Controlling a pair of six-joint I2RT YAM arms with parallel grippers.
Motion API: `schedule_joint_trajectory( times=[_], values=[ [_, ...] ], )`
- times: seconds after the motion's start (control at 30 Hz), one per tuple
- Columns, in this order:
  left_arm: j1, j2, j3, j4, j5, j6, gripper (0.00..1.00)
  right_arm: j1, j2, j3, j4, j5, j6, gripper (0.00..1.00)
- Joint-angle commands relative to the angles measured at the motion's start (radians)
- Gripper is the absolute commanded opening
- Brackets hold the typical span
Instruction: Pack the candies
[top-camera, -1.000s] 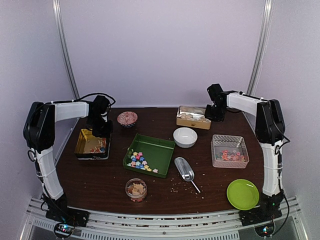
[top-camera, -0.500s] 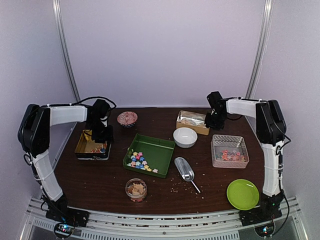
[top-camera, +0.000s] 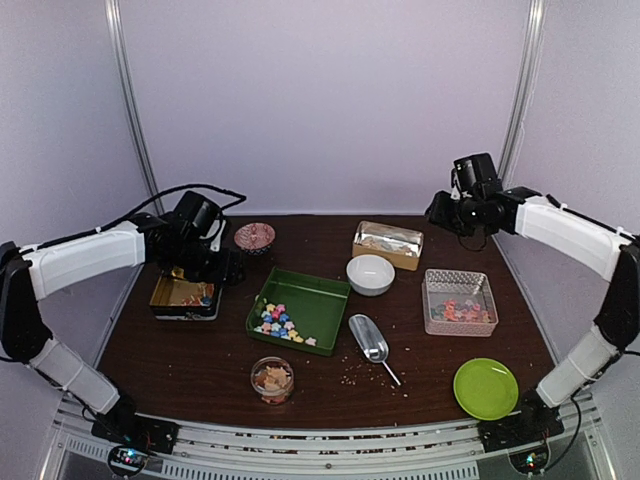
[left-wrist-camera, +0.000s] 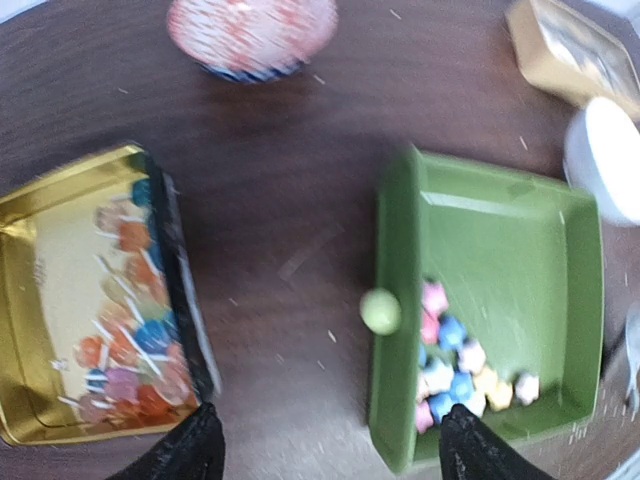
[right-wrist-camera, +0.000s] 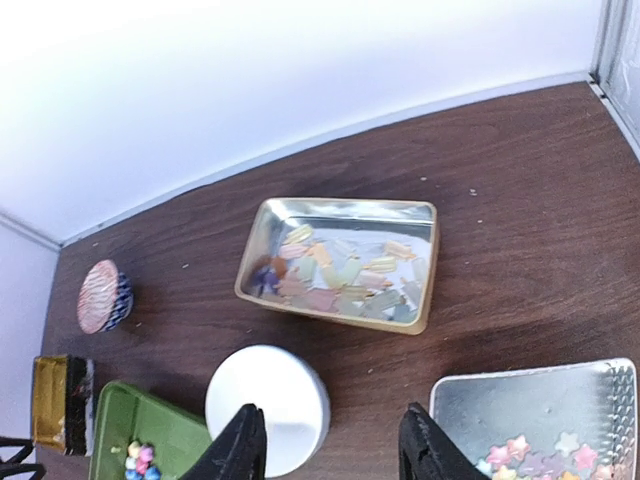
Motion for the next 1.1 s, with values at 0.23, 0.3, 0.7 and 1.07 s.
schedule_joint_trajectory(
  times=[0.23,0.3,0.7,1.07],
  values=[
    [-0.151,-0.26,-0.329,0.138,0.043,-0.058,0.74,0.434,-0.314,-0.514,0.264,0.052,-0.048,0.43],
    [-0.18,-0.287,-0.38,0.154,0.045,-0.09,0.74,0.499,-0.314,-0.59,0.294,0.063,-0.023,0.42],
    [-0.329,-0.337,-0.497,0.227,0.129,-0.149,0.67,0.627,-0.311,-0.69,0.316,0.045,0.021,0.42],
    [-0.401,-0.311,-0.525,0.159,0.166,-0.147,0.42,0.689,-0.229,-0.673,0.347,0.057,0.054,0.4]
  ],
)
